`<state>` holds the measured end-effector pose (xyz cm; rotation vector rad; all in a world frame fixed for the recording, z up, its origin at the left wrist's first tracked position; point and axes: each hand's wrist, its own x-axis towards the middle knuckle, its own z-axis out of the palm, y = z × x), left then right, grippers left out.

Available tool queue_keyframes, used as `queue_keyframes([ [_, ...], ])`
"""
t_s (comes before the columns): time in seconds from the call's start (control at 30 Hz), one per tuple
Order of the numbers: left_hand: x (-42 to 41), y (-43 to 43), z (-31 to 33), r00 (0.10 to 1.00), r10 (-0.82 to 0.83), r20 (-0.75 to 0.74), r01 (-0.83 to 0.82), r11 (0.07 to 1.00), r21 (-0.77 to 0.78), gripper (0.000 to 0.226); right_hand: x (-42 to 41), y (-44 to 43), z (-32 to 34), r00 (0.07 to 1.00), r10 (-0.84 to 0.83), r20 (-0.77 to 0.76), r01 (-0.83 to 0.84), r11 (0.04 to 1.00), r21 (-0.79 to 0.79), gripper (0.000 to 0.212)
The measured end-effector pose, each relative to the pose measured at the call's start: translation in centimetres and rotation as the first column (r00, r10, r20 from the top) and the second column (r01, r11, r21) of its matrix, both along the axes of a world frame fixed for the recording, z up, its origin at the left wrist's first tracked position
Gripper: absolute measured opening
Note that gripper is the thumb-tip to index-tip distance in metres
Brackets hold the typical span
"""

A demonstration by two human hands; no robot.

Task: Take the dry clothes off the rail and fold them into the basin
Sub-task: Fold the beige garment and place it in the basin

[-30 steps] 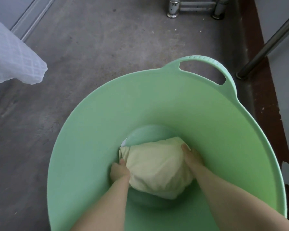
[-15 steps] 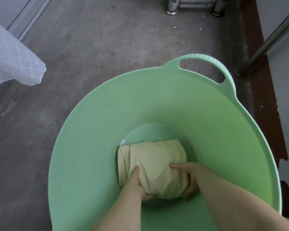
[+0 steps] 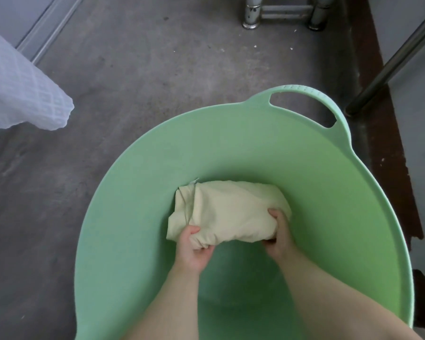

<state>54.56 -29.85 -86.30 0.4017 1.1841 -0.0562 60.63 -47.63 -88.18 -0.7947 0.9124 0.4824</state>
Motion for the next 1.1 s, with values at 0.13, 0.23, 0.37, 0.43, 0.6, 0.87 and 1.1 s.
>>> queue_keyframes([
  [0.13, -2.1, -0.1, -1.7, 0.987, -0.048, -0.153, 0.043, 0.998, -0.037, 0.014, -1.5, -1.6, -4.3, 0.959, 0.171, -0.228, -0.232, 0.933, -0.274, 0.084],
  [0.23, -3.1, -0.1, -2.3, 0.968, -0.064, -0.241, 0.040, 0.994, -0.102, 0.011, -1.8, -3.0, -6.0, 0.918, 0.244, -0.312, -0.317, 0.925, -0.210, 0.098],
  [0.37, -1.5, 0.1, -3.2, 0.968, -0.127, -0.216, 0.093, 0.983, -0.158, 0.042, -1.3, -1.7, -2.5, 0.946, 0.202, -0.253, -0.250, 0.953, -0.173, 0.076],
  [0.43, -0.6, 0.1, -4.1, 0.967, -0.103, -0.233, 0.083, 0.992, -0.095, 0.040, -1.1, -1.3, -2.5, 0.961, 0.191, -0.199, -0.238, 0.940, -0.246, 0.069],
  [0.6, 0.9, 0.7, -4.7, 0.994, -0.107, -0.027, 0.108, 0.994, 0.024, 0.033, -0.8, -1.4, -3.1, 0.988, 0.144, -0.062, -0.156, 0.882, -0.444, 0.058],
  [0.87, 1.1, 2.0, -6.5, 0.943, -0.176, -0.283, 0.218, 0.968, 0.124, 0.059, 0.7, -2.0, -4.4, 0.977, 0.178, -0.113, -0.202, 0.946, -0.254, 0.069],
  [1.1, 3.2, 2.0, -6.2, 0.928, -0.225, -0.298, 0.287, 0.941, 0.182, 0.057, 2.9, -2.2, -5.1, 0.998, 0.008, -0.069, -0.028, 0.957, -0.288, 0.059],
])
